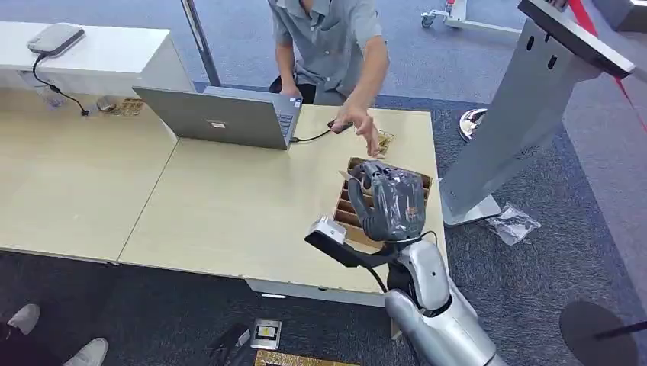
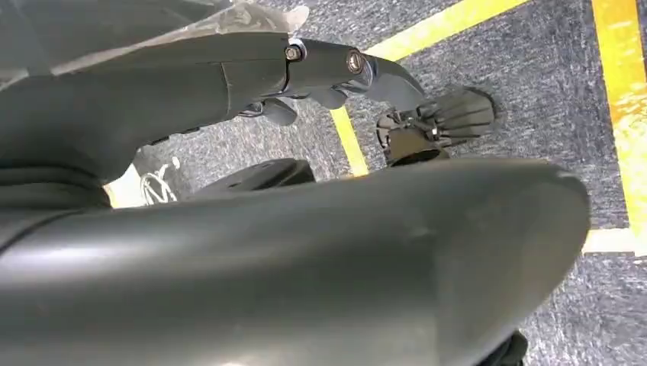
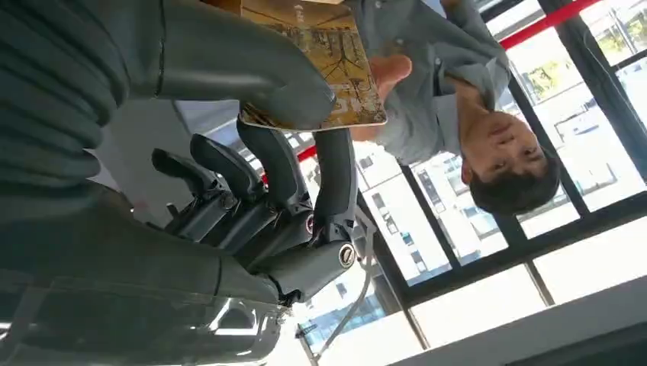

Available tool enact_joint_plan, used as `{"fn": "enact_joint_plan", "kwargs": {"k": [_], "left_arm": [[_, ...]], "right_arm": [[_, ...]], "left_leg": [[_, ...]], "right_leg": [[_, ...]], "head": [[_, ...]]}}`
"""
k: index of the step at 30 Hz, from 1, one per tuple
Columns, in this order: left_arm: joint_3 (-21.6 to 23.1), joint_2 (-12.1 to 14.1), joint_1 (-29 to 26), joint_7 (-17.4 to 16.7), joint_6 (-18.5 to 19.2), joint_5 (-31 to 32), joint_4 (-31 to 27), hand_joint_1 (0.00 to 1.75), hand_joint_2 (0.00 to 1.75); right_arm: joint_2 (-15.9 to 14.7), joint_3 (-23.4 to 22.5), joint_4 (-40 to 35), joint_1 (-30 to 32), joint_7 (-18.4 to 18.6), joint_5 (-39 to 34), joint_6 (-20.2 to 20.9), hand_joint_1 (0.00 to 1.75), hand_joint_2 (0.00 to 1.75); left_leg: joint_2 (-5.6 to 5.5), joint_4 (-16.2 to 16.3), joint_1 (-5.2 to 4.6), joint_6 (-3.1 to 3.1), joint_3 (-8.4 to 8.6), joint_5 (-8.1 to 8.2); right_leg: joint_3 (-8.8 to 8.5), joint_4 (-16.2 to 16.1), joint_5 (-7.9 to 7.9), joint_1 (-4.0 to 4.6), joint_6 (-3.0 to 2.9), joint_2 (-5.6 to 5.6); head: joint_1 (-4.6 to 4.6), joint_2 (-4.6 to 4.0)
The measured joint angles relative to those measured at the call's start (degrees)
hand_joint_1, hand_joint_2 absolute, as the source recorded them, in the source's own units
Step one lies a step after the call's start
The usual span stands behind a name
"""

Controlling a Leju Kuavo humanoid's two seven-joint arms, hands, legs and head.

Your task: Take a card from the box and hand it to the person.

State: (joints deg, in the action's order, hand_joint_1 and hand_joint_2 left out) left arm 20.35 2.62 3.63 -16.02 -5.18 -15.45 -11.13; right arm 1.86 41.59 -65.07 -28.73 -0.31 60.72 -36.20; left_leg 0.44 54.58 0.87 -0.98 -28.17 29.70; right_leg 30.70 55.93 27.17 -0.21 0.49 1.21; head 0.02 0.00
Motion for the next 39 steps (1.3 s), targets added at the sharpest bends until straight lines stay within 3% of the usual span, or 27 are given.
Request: {"fn": "enact_joint_plan", "kwargs": {"k": [18, 19, 20, 34, 39], "left_arm": [[0.26, 0.00, 0.05, -0.02, -0.04, -0.44, 0.00, 0.00, 0.00], [0.44, 0.00, 0.05, -0.02, -0.04, -0.52, 0.00, 0.00, 0.00], [0.55, 0.00, 0.05, -0.02, -0.04, -0.57, 0.00, 0.00, 0.00], [1.38, 0.07, 0.08, 0.00, -0.04, -1.00, 0.00, 0.00, 0.00], [1.40, 0.07, 0.09, 0.04, -0.04, -1.57, 0.00, 0.00, 0.00]], "right_arm": [[-0.09, 0.44, -1.07, -0.02, 1.55, 1.14, 0.39, 1.75, 1.75], [-0.11, 0.44, -1.07, -0.02, 1.88, 1.53, 0.48, 1.08, 1.75], [-0.11, 0.46, -1.07, -0.02, 2.21, 1.75, 0.66, 0.00, 1.75], [-0.35, 0.33, -1.16, 0.17, 3.74, -0.05, 4.90, 0.00, 1.75], [-0.65, 0.15, -2.30, 1.17, 2.58, -6.55, 9.19, 0.00, 1.75]], "left_leg": [[0.00, 0.00, 0.00, 0.00, 0.00, 0.00], [0.00, 0.00, 0.00, 0.00, 0.00, 0.00], [0.00, 0.00, 0.00, 0.00, 0.00, 0.00], [0.00, 0.00, 0.00, 0.00, 0.00, 0.00], [0.00, 0.00, 0.00, 0.00, 0.00, 0.00]], "right_leg": [[0.00, 0.00, 0.00, 0.00, 0.00, 0.00], [0.00, 0.00, 0.00, 0.00, 0.00, 0.00], [0.00, 0.00, 0.00, 0.00, 0.00, 0.00], [0.01, 0.00, 0.00, 0.00, 0.00, 0.00], [0.01, 0.00, 0.00, 0.00, 0.00, 0.00]], "head": [[0.00, 0.00], [0.00, 0.00], [0.00, 0.00], [0.00, 0.00], [0.00, 0.00]]}}
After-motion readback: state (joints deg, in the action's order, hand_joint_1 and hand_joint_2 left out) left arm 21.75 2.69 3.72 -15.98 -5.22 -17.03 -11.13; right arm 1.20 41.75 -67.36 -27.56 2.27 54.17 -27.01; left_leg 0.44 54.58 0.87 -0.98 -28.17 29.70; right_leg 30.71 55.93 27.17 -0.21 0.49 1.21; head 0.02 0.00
